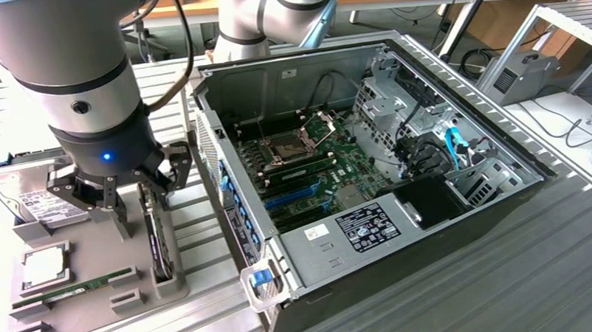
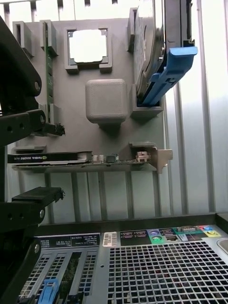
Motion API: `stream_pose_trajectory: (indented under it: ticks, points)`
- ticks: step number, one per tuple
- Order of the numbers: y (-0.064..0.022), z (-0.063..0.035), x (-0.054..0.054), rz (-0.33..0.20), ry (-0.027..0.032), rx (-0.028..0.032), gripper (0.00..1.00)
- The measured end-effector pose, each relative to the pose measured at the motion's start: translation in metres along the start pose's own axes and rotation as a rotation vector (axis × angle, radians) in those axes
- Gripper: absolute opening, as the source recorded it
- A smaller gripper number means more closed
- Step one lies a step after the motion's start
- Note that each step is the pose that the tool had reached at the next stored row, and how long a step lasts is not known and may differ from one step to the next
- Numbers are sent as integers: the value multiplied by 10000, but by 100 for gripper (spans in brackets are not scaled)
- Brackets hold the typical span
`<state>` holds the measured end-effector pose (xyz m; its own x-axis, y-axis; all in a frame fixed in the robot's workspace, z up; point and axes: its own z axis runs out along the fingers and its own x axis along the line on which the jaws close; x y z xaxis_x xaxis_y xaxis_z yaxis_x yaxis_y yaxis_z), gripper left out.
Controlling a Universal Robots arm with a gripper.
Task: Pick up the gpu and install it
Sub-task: 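Pick up the gpu and move the gpu toward the slot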
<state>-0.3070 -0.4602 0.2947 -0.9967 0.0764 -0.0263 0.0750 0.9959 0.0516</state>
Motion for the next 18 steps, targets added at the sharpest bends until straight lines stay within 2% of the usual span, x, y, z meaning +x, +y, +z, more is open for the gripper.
stream_pose_trajectory:
  ticks: [18]
  points:
    - [-4, 56, 15, 0, 0, -1, 56]
